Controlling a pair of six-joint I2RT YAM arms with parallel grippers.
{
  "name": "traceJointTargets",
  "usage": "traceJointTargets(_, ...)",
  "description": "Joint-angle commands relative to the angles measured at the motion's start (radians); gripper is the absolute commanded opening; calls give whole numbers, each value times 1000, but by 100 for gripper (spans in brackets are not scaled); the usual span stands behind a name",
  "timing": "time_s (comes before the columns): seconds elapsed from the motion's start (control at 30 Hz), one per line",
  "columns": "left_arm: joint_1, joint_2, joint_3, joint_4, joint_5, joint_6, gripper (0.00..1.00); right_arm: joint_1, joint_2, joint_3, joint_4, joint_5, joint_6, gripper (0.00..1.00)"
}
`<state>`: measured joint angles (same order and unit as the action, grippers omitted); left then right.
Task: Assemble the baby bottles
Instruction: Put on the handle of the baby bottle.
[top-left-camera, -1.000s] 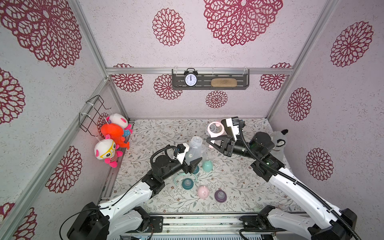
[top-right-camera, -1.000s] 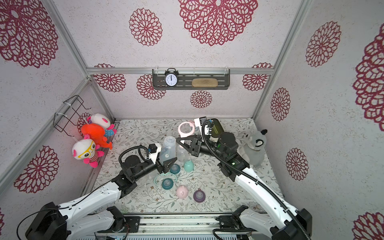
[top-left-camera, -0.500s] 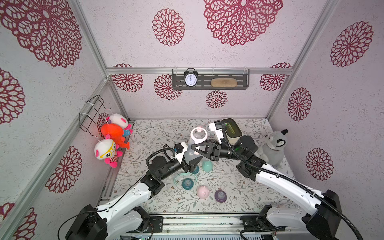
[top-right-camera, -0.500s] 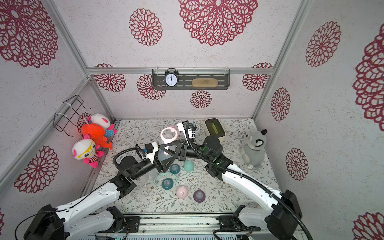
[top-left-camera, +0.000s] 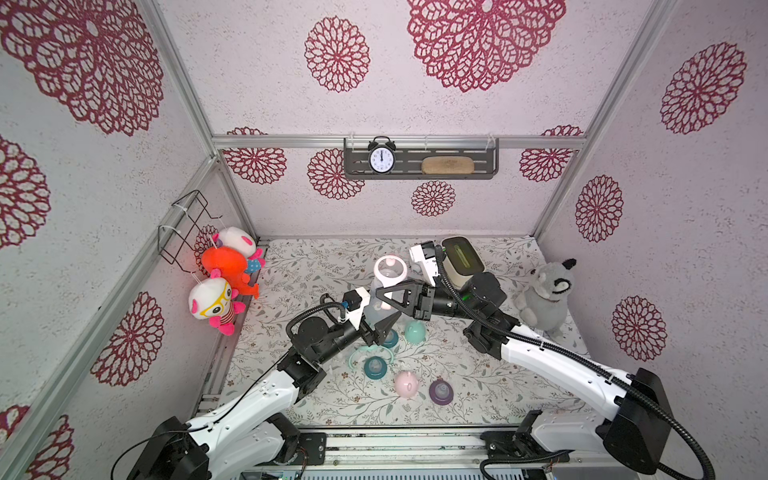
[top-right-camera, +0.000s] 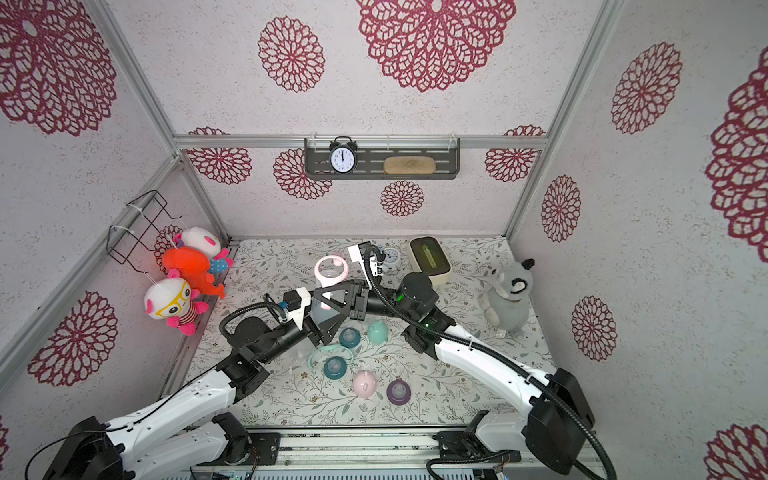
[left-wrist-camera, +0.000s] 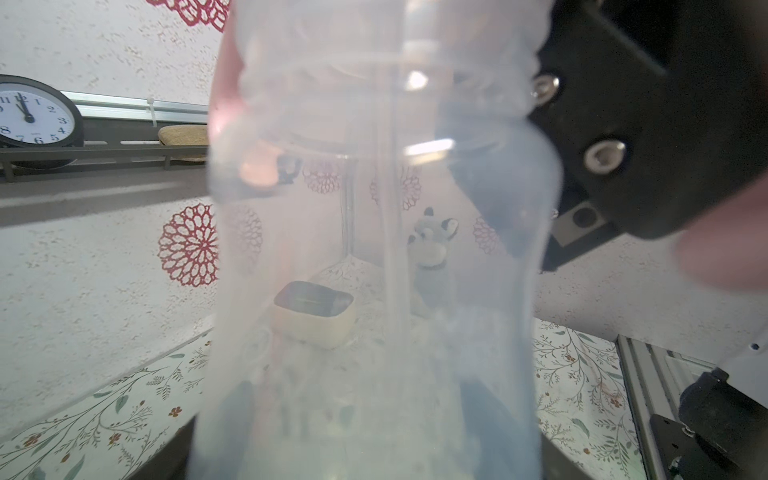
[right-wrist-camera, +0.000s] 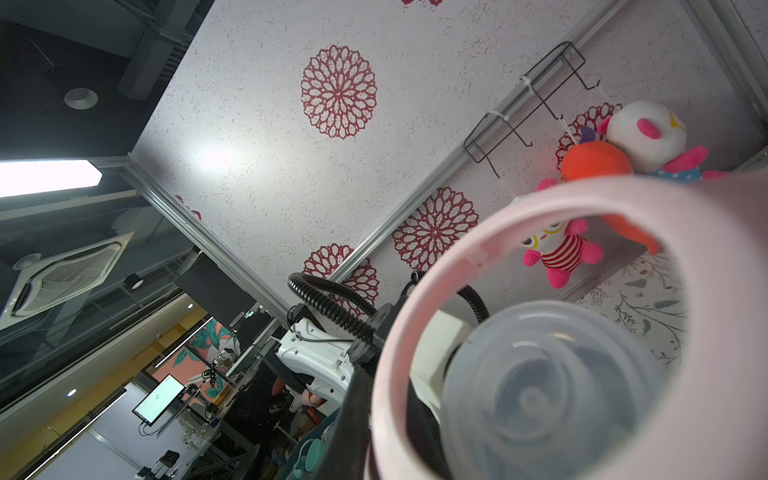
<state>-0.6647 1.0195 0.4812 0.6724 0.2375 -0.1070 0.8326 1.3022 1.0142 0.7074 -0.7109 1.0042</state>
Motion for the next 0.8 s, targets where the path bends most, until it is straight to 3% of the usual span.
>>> traceJointTargets(0.0, -1, -1, -3, 46, -13, 18, 0, 10, -10, -2, 72, -2, 9, 0)
traceJointTargets(0.77, -1, 3, -9, 88, -39, 12, 0, 49, 12, -64, 89, 18, 15, 0)
